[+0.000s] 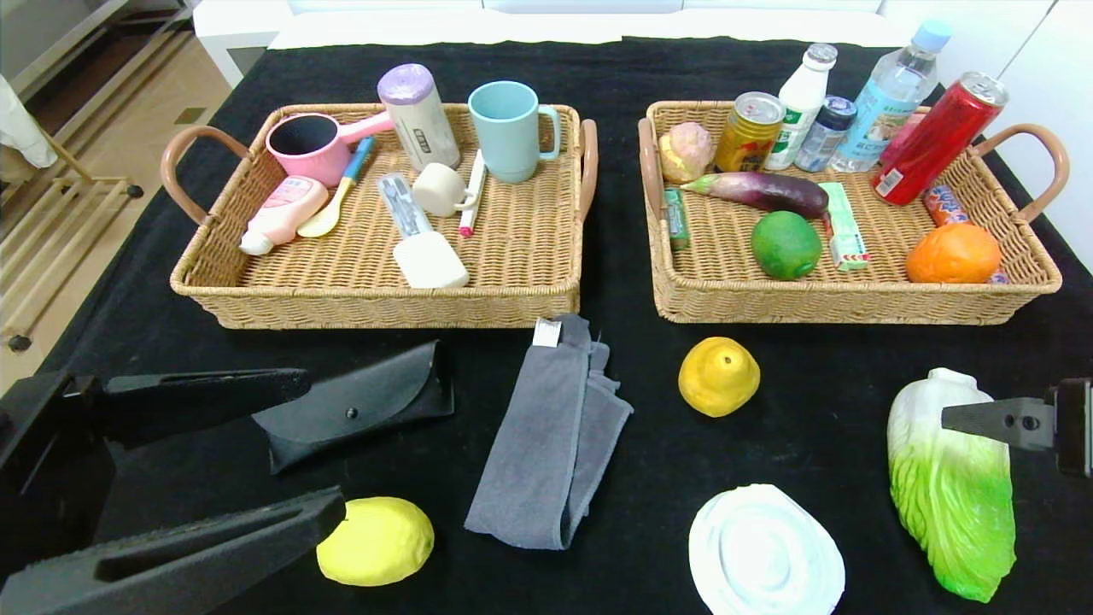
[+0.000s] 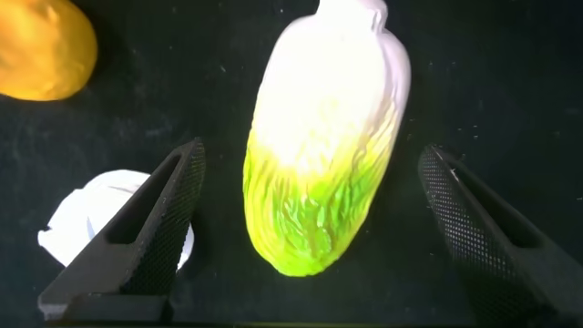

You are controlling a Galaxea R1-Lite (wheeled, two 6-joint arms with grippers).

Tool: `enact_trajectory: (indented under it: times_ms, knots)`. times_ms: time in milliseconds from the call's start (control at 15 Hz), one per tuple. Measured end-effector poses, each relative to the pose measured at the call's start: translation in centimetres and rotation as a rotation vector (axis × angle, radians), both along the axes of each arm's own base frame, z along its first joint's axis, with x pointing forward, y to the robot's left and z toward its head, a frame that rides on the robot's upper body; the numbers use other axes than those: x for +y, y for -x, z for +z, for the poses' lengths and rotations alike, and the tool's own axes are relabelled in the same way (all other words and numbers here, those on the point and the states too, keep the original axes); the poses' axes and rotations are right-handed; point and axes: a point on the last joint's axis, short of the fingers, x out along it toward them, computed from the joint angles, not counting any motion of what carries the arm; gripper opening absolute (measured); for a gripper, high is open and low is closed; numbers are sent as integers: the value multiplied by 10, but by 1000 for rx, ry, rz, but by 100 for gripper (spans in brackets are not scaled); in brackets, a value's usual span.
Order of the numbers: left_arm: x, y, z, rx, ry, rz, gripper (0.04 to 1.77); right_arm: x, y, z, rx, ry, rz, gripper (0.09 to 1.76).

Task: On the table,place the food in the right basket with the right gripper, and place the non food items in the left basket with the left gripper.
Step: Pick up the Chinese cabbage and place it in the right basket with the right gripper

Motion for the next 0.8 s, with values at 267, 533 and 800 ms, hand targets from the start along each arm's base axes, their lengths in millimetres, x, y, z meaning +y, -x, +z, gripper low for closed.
enact_trajectory:
  times_ms: [267, 533, 800]
  knots:
    - [0, 0, 0, 0, 0, -1, 172, 0, -17, -9, 48, -5, -58, 171]
    - [0, 0, 0, 0, 0, -1, 172, -1, -29, -16, 85, -45, -96, 171]
    - [0, 1, 0, -3, 2, -1, 172, -2, -36, -19, 96, -82, -97, 171]
